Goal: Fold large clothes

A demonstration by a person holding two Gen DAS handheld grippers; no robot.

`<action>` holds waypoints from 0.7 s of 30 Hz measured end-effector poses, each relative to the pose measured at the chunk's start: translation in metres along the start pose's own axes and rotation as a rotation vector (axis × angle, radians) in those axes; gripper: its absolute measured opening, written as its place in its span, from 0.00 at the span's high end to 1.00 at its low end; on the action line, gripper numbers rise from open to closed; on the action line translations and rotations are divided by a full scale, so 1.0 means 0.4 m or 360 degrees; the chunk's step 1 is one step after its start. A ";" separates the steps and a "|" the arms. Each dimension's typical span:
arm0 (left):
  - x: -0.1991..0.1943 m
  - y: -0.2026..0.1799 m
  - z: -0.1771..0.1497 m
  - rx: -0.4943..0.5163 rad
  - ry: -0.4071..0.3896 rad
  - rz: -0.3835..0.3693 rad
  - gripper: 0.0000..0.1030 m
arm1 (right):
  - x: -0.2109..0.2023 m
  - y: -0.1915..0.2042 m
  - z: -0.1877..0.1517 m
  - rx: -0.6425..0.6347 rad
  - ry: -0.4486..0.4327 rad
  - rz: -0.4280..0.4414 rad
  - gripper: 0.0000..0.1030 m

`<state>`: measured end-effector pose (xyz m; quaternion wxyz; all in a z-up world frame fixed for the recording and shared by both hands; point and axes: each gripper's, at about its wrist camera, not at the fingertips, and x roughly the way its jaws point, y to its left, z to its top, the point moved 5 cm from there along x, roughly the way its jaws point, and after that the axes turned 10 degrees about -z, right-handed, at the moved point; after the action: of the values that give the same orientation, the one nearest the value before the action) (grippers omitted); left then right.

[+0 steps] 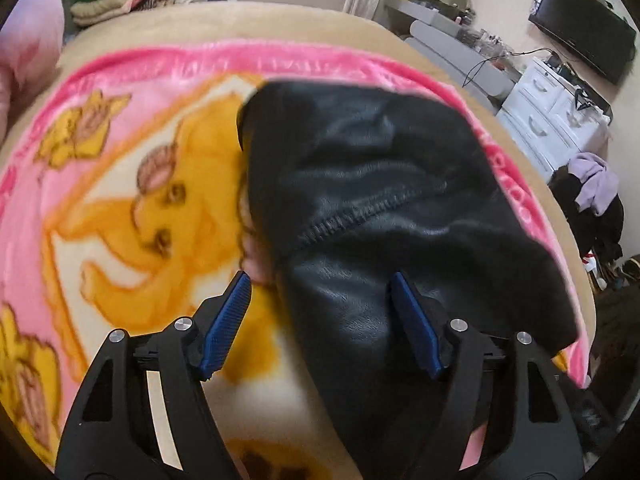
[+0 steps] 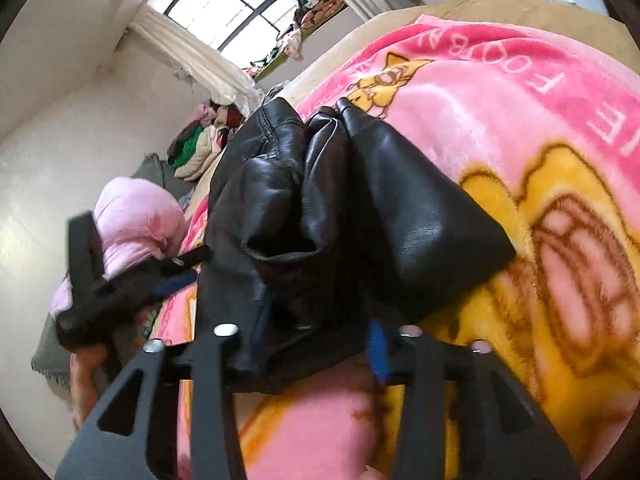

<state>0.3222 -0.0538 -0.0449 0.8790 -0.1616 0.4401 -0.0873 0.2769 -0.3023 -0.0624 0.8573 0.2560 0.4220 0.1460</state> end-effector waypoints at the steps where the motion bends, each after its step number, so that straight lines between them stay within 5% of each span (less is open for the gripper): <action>1: 0.000 0.002 -0.005 -0.0003 -0.0008 0.0000 0.37 | -0.005 0.007 0.006 -0.0019 -0.0009 -0.0014 0.46; 5: -0.008 0.000 -0.001 0.0005 -0.0031 -0.0019 0.37 | -0.013 0.064 0.072 -0.0216 -0.0092 -0.0123 0.20; 9: -0.010 -0.012 -0.004 0.0063 -0.0041 0.0009 0.37 | 0.036 0.120 0.137 -0.0449 -0.0104 -0.0341 0.19; 10: -0.010 -0.013 -0.005 0.0075 -0.0042 0.0016 0.37 | 0.053 0.129 0.147 -0.0483 -0.0095 -0.0373 0.26; 11: -0.012 -0.016 -0.004 0.0084 -0.0044 0.0021 0.37 | 0.077 0.154 0.153 -0.0557 -0.0068 -0.0347 0.61; 12: -0.014 -0.016 -0.002 0.0086 -0.0047 0.0020 0.37 | 0.083 0.163 0.151 -0.0591 -0.0079 -0.0348 0.71; 18: -0.066 -0.013 0.034 0.0030 -0.0098 -0.0090 0.33 | -0.029 0.179 0.232 -0.0543 -0.0359 -0.0182 0.77; 21: -0.053 -0.017 0.031 -0.0020 -0.0057 -0.0182 0.31 | -0.028 0.081 0.251 -0.0392 -0.0318 -0.0204 0.77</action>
<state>0.3194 -0.0514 -0.0196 0.8793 -0.1936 0.4148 -0.1316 0.3493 -0.3126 0.0147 0.9274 0.1347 0.3292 0.1155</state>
